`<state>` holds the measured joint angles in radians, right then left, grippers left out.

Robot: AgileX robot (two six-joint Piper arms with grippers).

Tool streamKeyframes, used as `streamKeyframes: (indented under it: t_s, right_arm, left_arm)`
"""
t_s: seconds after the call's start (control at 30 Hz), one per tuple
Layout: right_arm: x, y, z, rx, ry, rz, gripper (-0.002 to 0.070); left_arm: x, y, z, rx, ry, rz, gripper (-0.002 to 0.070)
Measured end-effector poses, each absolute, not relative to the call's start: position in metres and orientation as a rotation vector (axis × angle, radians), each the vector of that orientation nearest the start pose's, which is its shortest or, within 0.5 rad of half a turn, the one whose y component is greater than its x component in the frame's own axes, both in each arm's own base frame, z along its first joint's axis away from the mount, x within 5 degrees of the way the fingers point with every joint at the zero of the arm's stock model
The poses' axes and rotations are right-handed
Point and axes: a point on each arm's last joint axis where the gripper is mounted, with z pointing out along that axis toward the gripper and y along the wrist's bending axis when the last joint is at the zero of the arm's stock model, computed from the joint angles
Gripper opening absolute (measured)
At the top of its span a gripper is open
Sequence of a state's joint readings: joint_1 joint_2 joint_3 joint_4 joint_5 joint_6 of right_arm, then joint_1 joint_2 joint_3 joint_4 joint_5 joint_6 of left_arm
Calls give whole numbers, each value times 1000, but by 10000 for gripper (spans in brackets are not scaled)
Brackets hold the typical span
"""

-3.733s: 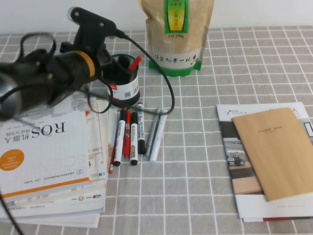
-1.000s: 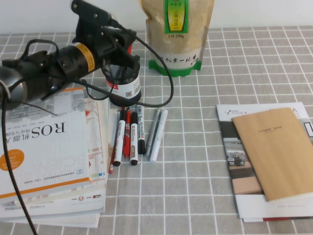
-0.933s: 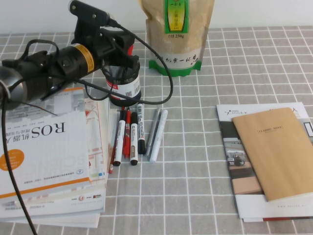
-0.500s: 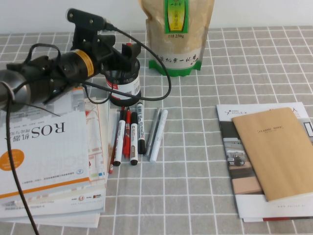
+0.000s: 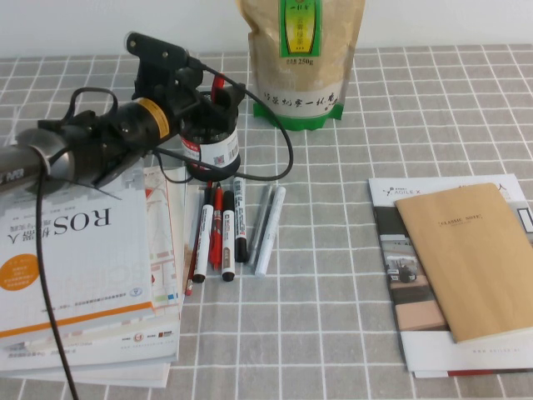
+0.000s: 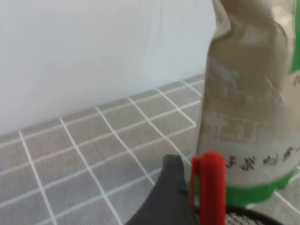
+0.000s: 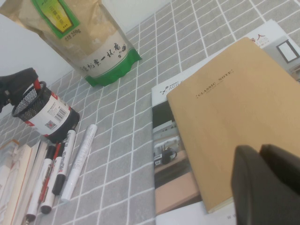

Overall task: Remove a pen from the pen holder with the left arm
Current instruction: Pick up the pen from the pen holder

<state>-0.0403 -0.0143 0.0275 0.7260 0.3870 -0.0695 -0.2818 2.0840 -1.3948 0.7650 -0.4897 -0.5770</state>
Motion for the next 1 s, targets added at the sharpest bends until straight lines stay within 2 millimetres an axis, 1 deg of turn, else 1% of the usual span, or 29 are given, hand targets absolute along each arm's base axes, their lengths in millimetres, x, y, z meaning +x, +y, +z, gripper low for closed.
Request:
streamKeyframes:
  t_s: [0.2, 0.3, 0.37, 0.47, 0.7, 0.8, 0.87, 1.0]
  right_arm:
    - [52, 21, 179, 414, 1784, 638, -13]
    - [52, 21, 179, 414, 1784, 638, -13]
    - [52, 21, 179, 414, 1784, 638, -13]
    - [52, 21, 179, 414, 1784, 638, -13]
    - [52, 21, 179, 414, 1784, 638, -13]
    - [52, 21, 179, 414, 1784, 638, -13]
    - [52, 21, 179, 414, 1784, 638, -13]
    - [52, 21, 179, 414, 1784, 638, -13]
  left_arm:
    - [463, -164, 207, 584, 1683, -409, 552]
    - [466, -165, 202, 573, 1696, -417, 538]
    - [467, -165, 196, 574, 1708, -417, 515]
    - [467, -164, 193, 568, 1729, -409, 455]
    - [467, -164, 193, 563, 1733, -411, 239]
    - [468, -164, 194, 564, 1723, -418, 167]
    - [468, -165, 195, 563, 1717, -418, 138]
    - [470, -165, 203, 567, 1694, -416, 123]
